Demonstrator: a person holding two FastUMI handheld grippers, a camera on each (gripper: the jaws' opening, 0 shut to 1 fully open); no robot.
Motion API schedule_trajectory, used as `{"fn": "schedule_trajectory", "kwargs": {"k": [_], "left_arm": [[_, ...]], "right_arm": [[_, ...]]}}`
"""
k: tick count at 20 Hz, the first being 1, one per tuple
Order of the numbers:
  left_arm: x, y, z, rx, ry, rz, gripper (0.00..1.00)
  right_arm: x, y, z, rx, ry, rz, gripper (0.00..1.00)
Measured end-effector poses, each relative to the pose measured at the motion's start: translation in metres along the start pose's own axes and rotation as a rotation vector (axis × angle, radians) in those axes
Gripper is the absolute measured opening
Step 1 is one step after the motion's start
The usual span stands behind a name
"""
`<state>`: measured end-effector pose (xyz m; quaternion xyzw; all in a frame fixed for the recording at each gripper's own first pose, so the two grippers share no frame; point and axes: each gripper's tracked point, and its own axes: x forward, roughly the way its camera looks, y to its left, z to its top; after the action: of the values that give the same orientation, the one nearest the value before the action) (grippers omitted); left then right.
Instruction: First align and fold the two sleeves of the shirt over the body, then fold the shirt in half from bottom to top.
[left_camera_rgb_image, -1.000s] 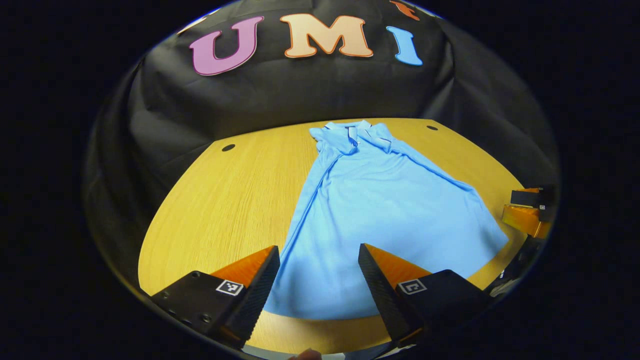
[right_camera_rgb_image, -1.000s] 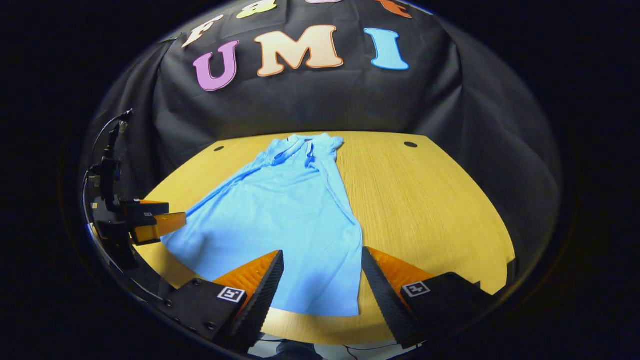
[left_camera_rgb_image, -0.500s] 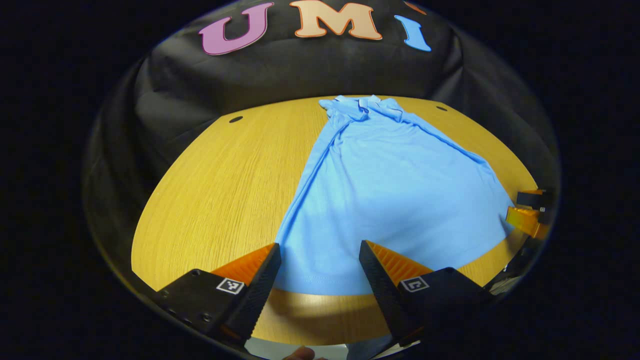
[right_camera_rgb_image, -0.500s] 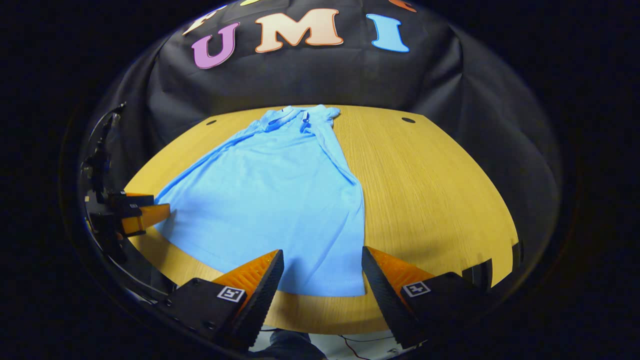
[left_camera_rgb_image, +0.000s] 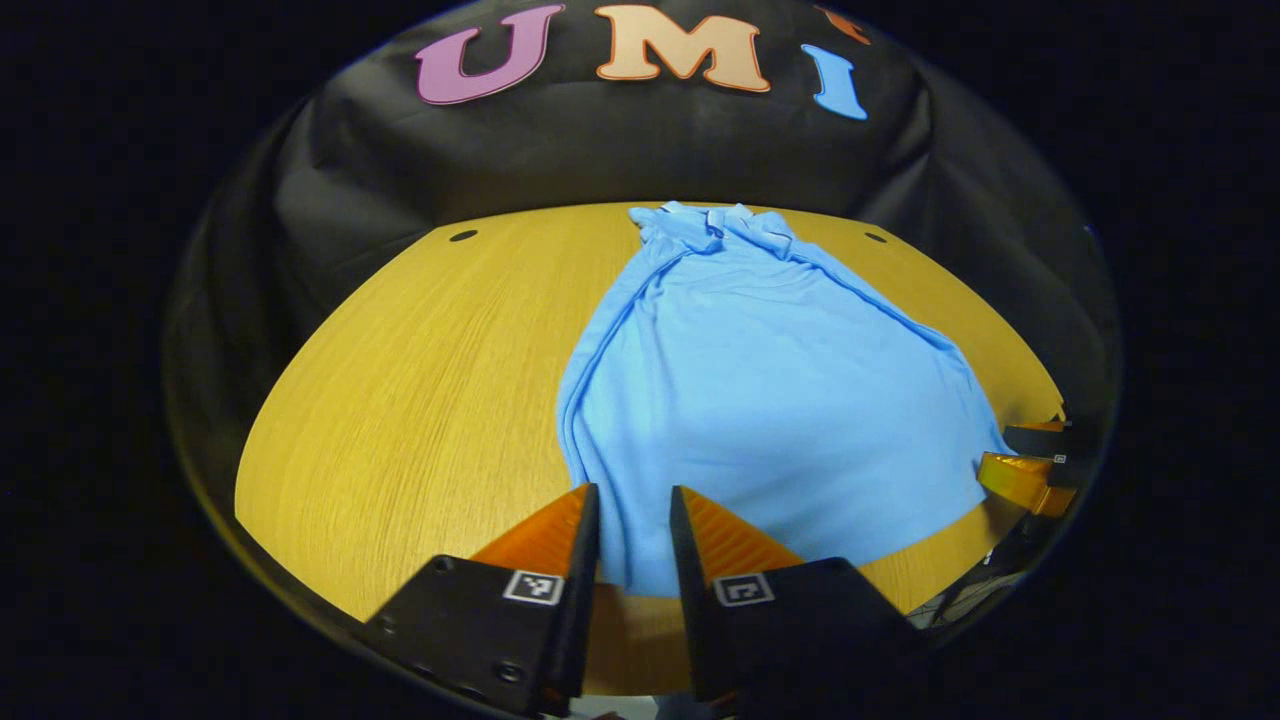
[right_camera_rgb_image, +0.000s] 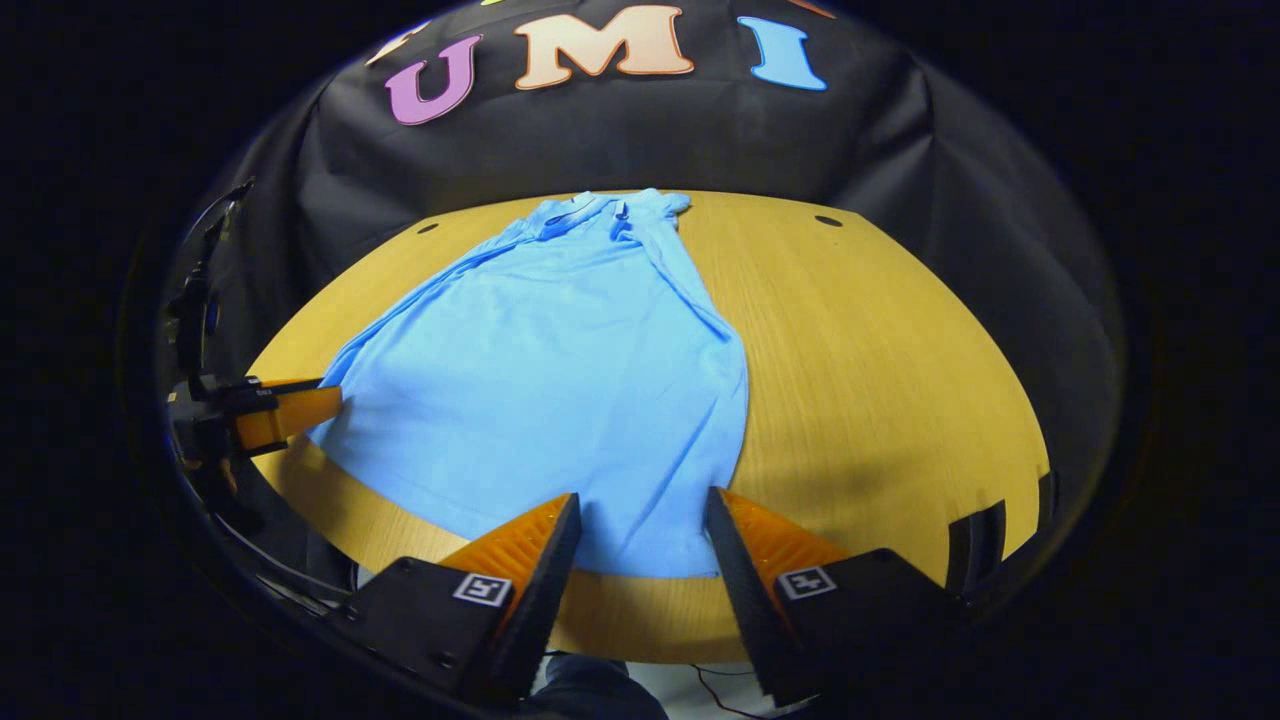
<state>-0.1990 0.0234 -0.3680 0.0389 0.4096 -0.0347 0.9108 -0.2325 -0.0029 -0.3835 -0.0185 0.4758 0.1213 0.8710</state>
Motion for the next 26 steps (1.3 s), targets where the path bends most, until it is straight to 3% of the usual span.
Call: {"fn": "schedule_trajectory", "kwargs": {"k": [1, 2, 3, 5, 6, 7, 11, 15, 26], "left_arm": [[0.001, -0.004, 0.001, 0.001, -0.007, 0.000, 0.25], [0.000, -0.005, 0.000, -0.003, -0.017, 0.013, 0.17], [-0.001, -0.005, 0.001, -0.001, -0.021, 0.021, 0.04], [0.000, -0.005, 0.001, -0.022, -0.007, 0.038, 0.00], [0.002, -0.005, 0.001, -0.037, 0.009, 0.043, 0.00], [0.002, -0.006, 0.001, -0.047, 0.029, 0.044, 0.00], [0.000, -0.007, 0.003, -0.091, 0.085, 0.013, 0.00], [-0.006, -0.006, 0.009, -0.103, 0.104, -0.002, 0.00], [-0.012, 0.006, 0.096, -0.121, -0.006, -0.050, 0.00]], "right_arm": [[0.000, 0.006, 0.001, 0.001, 0.000, 0.015, 0.60], [0.001, 0.012, 0.000, 0.009, 0.001, 0.028, 0.50], [0.002, 0.015, 0.001, 0.024, -0.001, 0.035, 0.27], [0.004, 0.019, 0.002, 0.038, -0.005, 0.047, 0.10], [0.003, 0.017, 0.003, 0.055, -0.009, 0.048, 0.10], [0.004, 0.017, 0.003, 0.062, -0.006, 0.049, 0.03], [0.003, 0.016, 0.007, 0.084, -0.004, 0.057, 0.03], [-0.005, 0.014, 0.038, 0.082, -0.067, 0.066, 0.03], [-0.012, 0.015, 0.137, 0.124, -0.214, 0.082, 0.02]]}}
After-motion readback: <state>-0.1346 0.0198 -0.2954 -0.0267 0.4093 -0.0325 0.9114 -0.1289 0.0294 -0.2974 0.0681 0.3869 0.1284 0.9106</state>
